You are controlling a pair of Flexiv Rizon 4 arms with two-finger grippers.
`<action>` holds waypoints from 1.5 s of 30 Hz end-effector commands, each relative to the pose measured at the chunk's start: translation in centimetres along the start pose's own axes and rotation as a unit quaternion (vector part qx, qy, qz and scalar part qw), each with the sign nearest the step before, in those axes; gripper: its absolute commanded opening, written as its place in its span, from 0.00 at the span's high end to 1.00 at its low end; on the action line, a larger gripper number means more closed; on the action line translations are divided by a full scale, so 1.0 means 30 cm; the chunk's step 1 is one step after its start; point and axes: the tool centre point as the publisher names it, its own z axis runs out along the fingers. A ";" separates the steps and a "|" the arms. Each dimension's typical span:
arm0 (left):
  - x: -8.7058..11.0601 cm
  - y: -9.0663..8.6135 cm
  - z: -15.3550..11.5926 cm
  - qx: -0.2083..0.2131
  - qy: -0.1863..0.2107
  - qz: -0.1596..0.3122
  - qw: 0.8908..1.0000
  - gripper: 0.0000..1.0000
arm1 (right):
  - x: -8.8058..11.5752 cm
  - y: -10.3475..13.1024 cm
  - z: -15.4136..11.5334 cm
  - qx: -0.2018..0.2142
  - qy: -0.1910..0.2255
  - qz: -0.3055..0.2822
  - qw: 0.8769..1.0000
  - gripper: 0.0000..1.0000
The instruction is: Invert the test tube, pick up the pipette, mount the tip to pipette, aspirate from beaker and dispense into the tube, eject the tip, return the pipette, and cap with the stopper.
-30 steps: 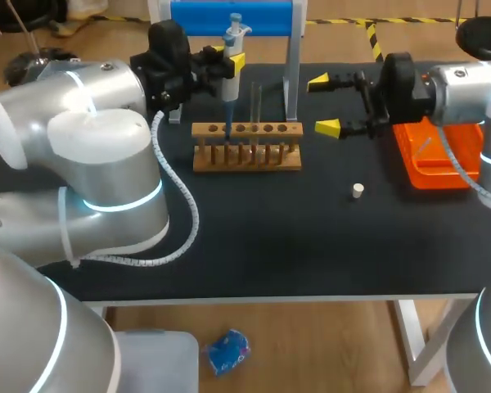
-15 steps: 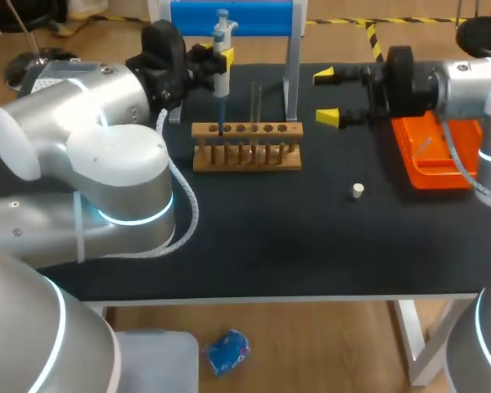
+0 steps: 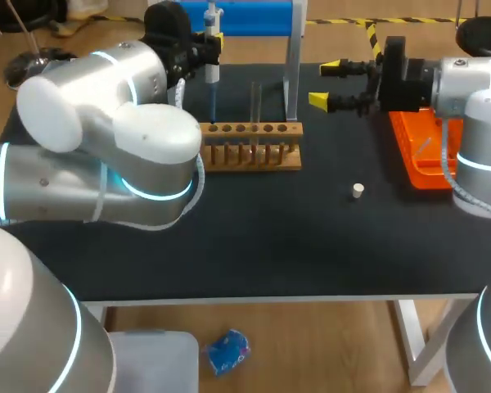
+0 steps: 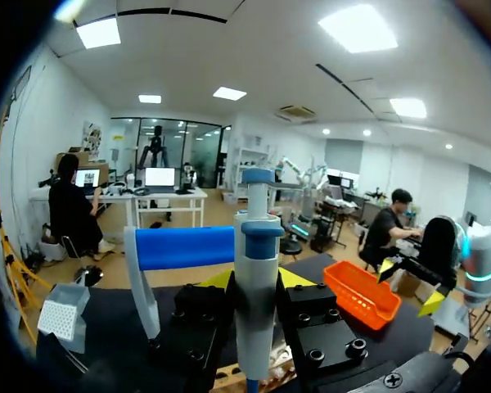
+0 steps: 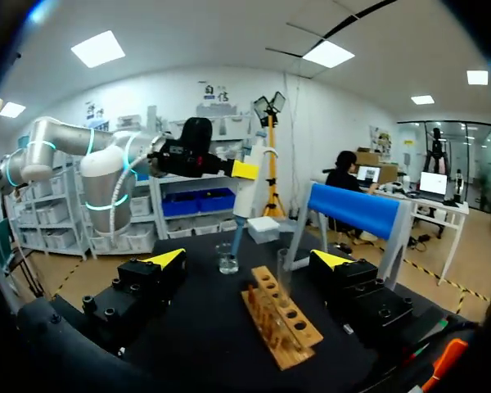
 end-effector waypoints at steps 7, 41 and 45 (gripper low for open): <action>-0.065 -0.028 0.060 -0.055 -0.078 -0.004 0.995 1.00 | -0.133 0.017 0.128 0.013 -0.045 0.001 0.999 0.00; -0.331 0.009 0.239 -0.086 -0.123 -0.024 0.988 1.00 | -0.433 0.048 0.491 0.052 -0.068 0.048 0.995 0.00; -0.345 0.006 0.248 -0.088 -0.130 -0.021 0.987 1.00 | -0.438 0.046 0.494 0.054 -0.067 0.048 0.995 0.00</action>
